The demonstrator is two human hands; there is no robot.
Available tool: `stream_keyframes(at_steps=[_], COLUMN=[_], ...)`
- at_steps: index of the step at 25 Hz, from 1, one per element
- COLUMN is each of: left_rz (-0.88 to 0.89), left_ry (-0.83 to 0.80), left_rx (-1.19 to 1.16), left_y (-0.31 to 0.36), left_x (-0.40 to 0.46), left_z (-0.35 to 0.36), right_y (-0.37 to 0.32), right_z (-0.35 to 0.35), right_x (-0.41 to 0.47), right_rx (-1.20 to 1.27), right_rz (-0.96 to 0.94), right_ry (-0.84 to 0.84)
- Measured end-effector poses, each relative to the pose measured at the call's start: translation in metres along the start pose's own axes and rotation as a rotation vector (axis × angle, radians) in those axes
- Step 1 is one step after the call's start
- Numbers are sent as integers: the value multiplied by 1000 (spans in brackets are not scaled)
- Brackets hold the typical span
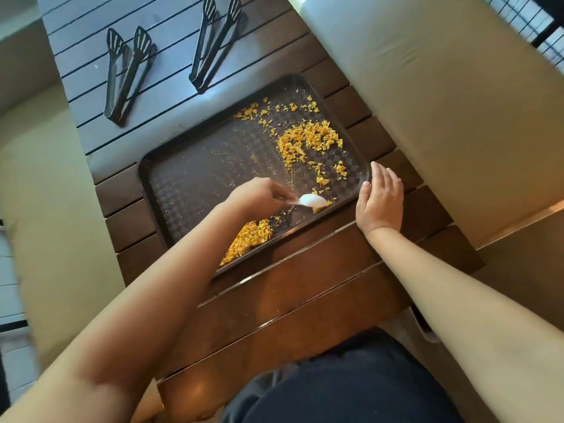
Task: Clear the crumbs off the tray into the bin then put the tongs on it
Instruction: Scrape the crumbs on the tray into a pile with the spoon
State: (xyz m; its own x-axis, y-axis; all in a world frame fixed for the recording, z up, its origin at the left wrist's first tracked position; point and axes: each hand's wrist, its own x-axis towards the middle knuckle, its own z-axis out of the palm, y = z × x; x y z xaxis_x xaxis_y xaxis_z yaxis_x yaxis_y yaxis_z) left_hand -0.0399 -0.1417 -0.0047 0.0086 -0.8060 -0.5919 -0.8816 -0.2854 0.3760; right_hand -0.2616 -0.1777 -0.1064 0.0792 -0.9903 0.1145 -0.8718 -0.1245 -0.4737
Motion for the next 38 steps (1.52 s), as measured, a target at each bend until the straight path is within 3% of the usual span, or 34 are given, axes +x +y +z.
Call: stream_keyframes(at_steps=[3, 7, 14, 20, 24, 28, 36, 38], left_rz=[-24, 24, -5, -149, -104, -121, -130, -125], left_ry=[9, 118, 85, -15, 195, 292, 55, 68], left_rx=[44, -139, 44, 37, -219, -276, -66, -25], left_y=[-3, 17, 5, -32, -8, 13, -13, -17], left_x=[-9, 0, -8, -47, -25, 7, -10, -15], left_z=[-10, -2, 9, -5, 3, 17, 1, -4], right_y=[0, -1, -1, 12, 8, 7, 8, 9], right_z=[0, -1, -10, -2, -1, 0, 1, 2], right_x=[2, 1, 22, 38, 36, 36, 37, 37], right_rx=[7, 16, 45, 67, 66, 54, 36, 32], right_rz=[2, 2, 97, -126, -127, -140, -146, -147], right_ry=[11, 17, 39, -13, 5, 24, 41, 53])
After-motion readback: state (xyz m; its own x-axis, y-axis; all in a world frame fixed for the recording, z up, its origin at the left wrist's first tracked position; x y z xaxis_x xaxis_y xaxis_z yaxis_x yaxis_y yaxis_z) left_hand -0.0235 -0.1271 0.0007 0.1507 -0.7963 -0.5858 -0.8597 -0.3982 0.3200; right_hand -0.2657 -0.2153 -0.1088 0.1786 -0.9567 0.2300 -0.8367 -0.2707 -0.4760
